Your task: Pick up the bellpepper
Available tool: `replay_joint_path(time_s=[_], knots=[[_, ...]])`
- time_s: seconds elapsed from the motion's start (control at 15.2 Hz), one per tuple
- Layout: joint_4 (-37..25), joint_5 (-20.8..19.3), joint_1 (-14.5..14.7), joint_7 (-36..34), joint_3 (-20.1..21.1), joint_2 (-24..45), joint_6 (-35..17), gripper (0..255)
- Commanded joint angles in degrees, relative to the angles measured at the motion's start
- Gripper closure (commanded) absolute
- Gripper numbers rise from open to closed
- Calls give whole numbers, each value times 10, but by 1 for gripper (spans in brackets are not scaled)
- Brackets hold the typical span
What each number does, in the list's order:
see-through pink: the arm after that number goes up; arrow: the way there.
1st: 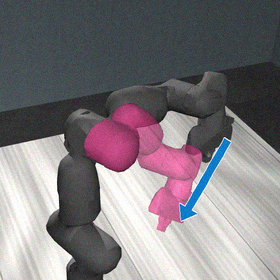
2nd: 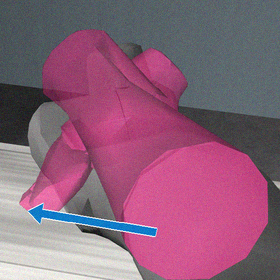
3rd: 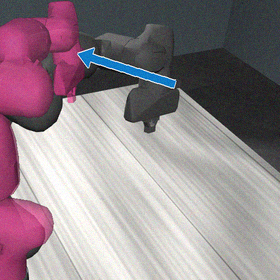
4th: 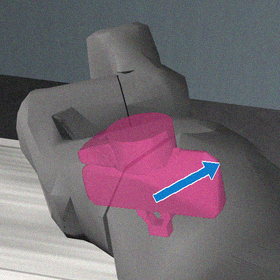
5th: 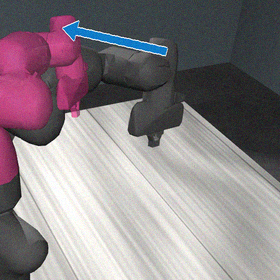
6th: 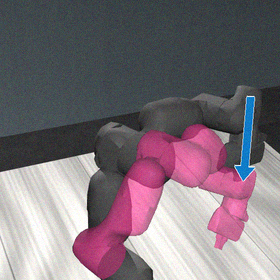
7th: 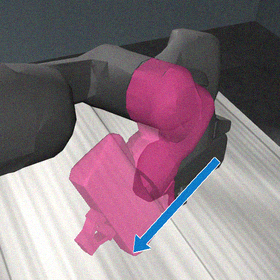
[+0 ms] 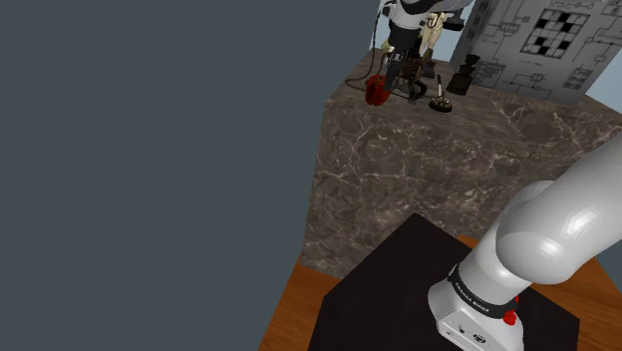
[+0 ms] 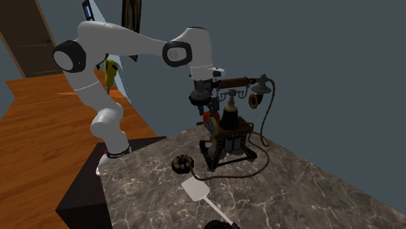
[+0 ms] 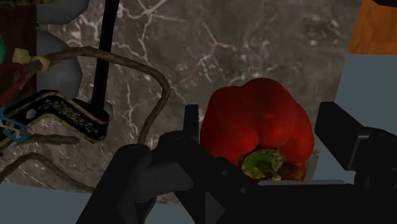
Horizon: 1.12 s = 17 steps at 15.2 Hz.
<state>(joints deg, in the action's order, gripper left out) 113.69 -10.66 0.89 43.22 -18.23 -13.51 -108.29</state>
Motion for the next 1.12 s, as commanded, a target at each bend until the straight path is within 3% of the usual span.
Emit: replay_joint_path(time_s=[0.0, 1.06], knots=[[1, 0, 0, 0, 0, 1, 0, 255], [-124, 10, 4, 15, 3, 17, 108, 255]])
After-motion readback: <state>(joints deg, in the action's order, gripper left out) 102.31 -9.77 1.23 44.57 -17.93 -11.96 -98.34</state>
